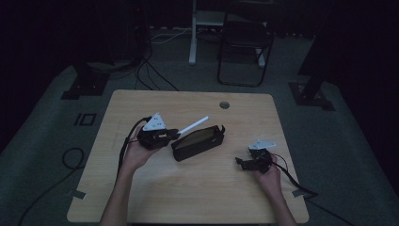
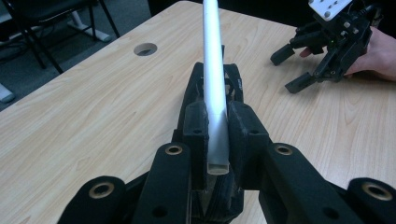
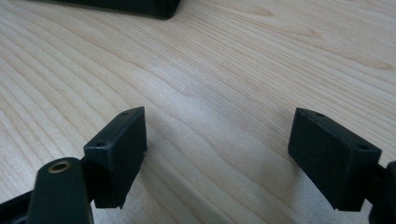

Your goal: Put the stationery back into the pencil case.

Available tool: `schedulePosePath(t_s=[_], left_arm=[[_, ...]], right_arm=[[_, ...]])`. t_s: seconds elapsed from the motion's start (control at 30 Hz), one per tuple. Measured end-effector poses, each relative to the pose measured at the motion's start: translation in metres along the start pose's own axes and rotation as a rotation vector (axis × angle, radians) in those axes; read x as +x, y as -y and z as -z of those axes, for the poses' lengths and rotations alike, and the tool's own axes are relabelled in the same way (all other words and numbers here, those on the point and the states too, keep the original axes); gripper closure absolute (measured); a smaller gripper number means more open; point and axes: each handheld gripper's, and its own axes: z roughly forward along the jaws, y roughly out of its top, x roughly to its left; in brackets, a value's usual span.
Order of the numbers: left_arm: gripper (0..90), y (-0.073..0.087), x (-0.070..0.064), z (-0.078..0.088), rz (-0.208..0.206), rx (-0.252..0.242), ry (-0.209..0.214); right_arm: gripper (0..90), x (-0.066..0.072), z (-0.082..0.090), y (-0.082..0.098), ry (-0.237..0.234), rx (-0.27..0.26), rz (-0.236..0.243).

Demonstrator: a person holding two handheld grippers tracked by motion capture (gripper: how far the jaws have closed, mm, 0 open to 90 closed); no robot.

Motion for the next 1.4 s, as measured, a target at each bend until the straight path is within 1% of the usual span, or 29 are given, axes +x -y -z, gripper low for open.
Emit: schedulePosePath(t_s=[0.2,0.47,0.57,0.97,1.4], left_arm=[[78.7,-0.003,0.0,-0.005,-0.005,0.008,-0.001],[78.7,-0.003,0.0,-0.01,0.003,0.009,-0.001],[78.7,-0.003,0.0,-0.012,-0.002,0.017,-0.002],[78.7,-0.002,0.0,-0.02,0.002,0.024,0.009],[78.7,-0.002,-0.001,-0.029,-0.006,0.043,0.014]], right_arm=[[19.2,0.0,0.0,0.0,0.0,0.0,-0.001],[19.1,0.0,0.0,0.0,0.0,0.001,-0.001],[19.2,0.0,0.0,0.0,0.0,0.0,0.0],[19.2,0.0,0.0,0.0,0.0,0.001,0.0],[19.2,0.0,0.0,0.0,-0.001,0.001,-0.002]])
